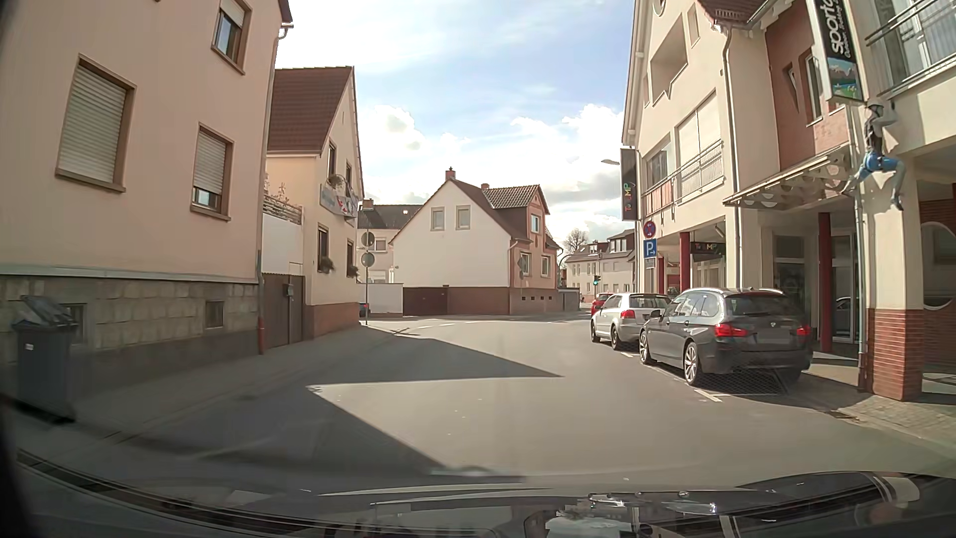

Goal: Follow the waypoints while adhering to traffic rules and regulations

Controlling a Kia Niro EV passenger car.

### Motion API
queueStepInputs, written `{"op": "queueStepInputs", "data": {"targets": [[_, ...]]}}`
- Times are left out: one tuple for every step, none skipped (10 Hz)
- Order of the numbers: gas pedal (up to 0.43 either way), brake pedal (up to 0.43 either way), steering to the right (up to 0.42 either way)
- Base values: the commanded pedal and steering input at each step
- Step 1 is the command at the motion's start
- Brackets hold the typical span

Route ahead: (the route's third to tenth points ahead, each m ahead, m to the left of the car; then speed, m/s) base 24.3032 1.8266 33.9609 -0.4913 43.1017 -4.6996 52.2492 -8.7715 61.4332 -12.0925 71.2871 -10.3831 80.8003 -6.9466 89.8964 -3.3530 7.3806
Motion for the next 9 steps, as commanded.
{"op": "queueStepInputs", "data": {"targets": [[0.138, 0.000, 0.001], [0.138, 0.000, 0.001], [0.138, 0.000, 0.001], [0.138, 0.000, 0.001], [0.138, 0.000, 0.001], [0.138, 0.000, 0.001], [0.138, 0.000, 0.002], [0.138, 0.000, 0.005], [0.138, 0.000, 0.006]]}}
